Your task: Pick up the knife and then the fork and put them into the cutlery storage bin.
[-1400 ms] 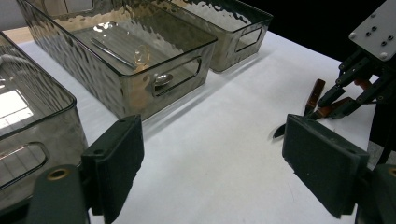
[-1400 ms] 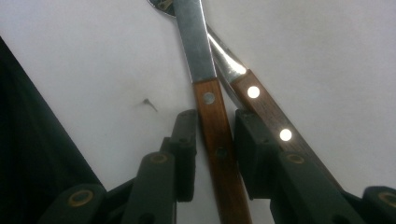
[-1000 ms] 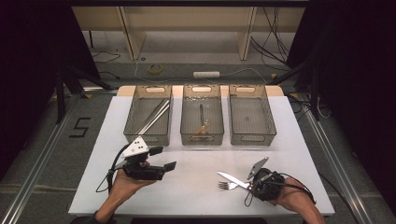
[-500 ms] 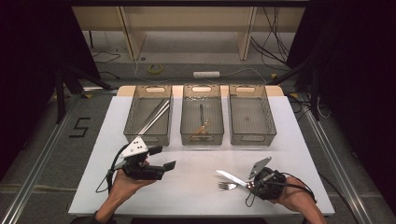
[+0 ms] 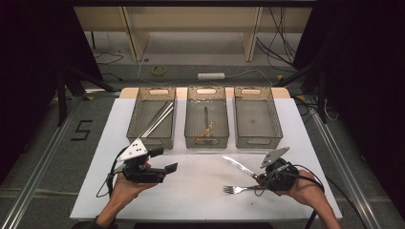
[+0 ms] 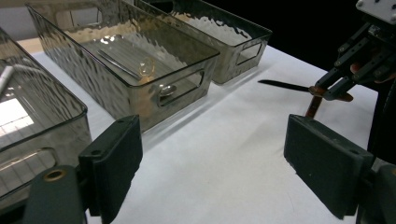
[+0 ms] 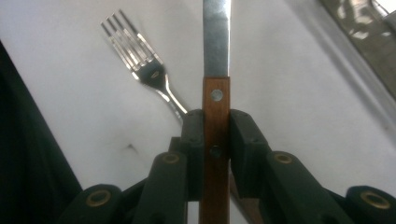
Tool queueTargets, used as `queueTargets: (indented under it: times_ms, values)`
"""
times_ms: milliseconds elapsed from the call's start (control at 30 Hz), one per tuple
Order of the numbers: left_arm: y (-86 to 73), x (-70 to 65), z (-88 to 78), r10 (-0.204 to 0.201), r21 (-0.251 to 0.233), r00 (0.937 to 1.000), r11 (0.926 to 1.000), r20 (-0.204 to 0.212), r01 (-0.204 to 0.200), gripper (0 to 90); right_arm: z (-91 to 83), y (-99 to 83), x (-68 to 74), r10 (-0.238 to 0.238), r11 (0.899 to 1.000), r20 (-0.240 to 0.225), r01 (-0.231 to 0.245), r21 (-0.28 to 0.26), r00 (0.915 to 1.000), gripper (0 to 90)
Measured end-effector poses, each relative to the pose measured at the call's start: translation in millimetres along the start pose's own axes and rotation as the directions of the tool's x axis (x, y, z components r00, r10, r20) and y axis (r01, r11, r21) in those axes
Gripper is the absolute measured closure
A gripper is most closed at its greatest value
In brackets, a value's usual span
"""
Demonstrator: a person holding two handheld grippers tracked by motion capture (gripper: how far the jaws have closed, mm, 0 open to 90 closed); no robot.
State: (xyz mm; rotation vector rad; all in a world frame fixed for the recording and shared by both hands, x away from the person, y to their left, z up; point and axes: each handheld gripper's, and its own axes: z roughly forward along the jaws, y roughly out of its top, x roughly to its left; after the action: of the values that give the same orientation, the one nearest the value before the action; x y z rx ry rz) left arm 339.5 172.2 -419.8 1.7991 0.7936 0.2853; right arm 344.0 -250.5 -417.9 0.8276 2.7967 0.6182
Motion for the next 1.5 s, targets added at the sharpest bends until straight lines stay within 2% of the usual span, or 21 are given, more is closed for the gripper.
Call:
queueTargets:
  times_ms: [200,367,833,1067,1500]
  values:
    - [-1.3,2.0,-4.4,-0.004,-0.006,1.0,1.0,-0.006,0.004,19.1,-5.2,8.3,-14.1,0.02,0.999,0.019,-0.019,-0.04,0.9996,77.3]
    - [-2.2,2.7,-5.5,0.001,-0.003,0.9998,1.0,-0.018,-0.001,19.0,-5.9,17.4,-23.9,0.029,0.998,0.034,-0.027,-0.049,0.999,77.3]
    - [-2.5,2.4,-5.7,-0.002,-0.008,0.9999,1.0,-0.012,0.002,18.4,-12.8,49.7,-52.7,0.062,0.993,0.077,-0.054,-0.106,0.9951,77.3]
    - [-2.4,2.8,-6.1,0.002,-0.01,0.9999,0.9999,-0.015,-0.002,18.4,-13.7,61.4,-65.7,0.102,0.988,0.088,-0.09,-0.123,0.991,77.2]
    - [-2.3,3.2,-6.5,-0.003,-0.018,0.9999,0.9998,-0.015,0.003,18.4,-17.0,85.5,-92.4,0.147,0.978,0.105,-0.129,-0.161,0.9835,77.3]
